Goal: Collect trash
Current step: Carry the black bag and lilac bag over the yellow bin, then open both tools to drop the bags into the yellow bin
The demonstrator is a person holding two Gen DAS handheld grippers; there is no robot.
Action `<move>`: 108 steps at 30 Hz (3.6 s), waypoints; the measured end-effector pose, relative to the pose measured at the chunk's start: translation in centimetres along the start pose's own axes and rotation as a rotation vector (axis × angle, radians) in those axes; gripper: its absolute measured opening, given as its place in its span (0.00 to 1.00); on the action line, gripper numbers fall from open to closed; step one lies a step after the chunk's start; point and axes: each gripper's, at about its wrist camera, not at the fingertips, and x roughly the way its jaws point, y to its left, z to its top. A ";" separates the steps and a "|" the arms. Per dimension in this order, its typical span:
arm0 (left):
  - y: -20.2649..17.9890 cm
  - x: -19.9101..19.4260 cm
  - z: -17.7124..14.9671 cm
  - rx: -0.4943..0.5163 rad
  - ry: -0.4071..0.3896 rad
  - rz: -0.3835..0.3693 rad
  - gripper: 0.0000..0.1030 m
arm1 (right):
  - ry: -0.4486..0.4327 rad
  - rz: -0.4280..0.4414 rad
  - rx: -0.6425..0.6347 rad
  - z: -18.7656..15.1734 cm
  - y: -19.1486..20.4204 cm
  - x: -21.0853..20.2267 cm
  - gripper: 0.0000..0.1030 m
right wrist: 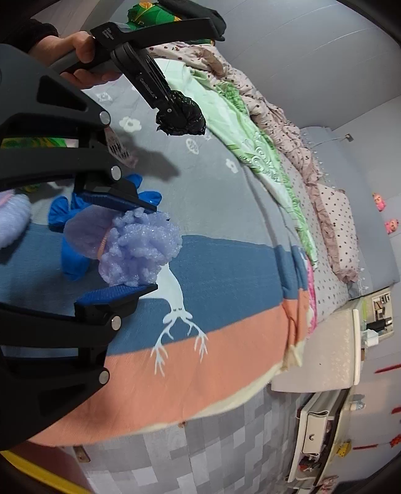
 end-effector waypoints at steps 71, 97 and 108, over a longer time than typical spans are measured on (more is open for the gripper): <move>-39.6 -16.9 -11.4 0.412 0.032 -0.511 0.35 | -0.278 -0.274 0.326 -7.5 -28.6 -35.7 0.42; -40.7 -14.4 -13.7 0.408 0.101 -0.541 0.66 | -0.258 -0.368 0.441 -9.7 -32.6 -33.2 0.59; -38.5 -15.0 -13.0 0.389 0.059 -0.495 0.75 | -0.265 -0.351 0.440 -10.8 -32.0 -33.8 0.59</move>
